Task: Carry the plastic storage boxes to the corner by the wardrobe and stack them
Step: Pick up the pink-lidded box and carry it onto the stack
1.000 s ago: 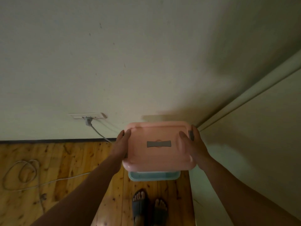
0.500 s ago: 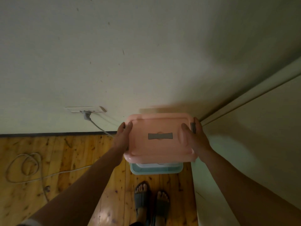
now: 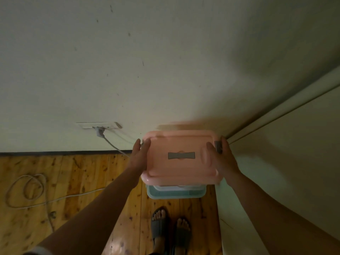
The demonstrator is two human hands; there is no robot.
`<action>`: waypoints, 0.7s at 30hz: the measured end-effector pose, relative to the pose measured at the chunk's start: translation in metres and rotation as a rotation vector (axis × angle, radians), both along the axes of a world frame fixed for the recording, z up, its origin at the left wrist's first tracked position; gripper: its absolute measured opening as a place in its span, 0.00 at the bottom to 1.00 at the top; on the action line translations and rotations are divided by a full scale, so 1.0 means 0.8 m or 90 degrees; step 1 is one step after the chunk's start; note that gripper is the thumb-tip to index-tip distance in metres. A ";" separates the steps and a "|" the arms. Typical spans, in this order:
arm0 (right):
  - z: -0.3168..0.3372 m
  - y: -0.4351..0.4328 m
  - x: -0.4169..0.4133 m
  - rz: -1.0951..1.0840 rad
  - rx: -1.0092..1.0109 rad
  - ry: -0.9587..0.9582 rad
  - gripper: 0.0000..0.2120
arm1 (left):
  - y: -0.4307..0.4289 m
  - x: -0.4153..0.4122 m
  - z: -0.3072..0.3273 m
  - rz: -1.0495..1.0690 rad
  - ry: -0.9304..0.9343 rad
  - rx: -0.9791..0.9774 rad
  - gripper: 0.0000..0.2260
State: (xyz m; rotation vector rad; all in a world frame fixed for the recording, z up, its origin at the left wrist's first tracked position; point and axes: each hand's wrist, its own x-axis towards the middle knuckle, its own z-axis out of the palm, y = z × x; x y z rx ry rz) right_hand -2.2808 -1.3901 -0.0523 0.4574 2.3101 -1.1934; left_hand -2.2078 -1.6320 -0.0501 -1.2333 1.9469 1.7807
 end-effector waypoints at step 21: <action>0.081 0.008 0.013 0.027 -0.048 0.102 0.34 | 0.004 0.010 0.095 -0.046 0.115 -0.111 0.30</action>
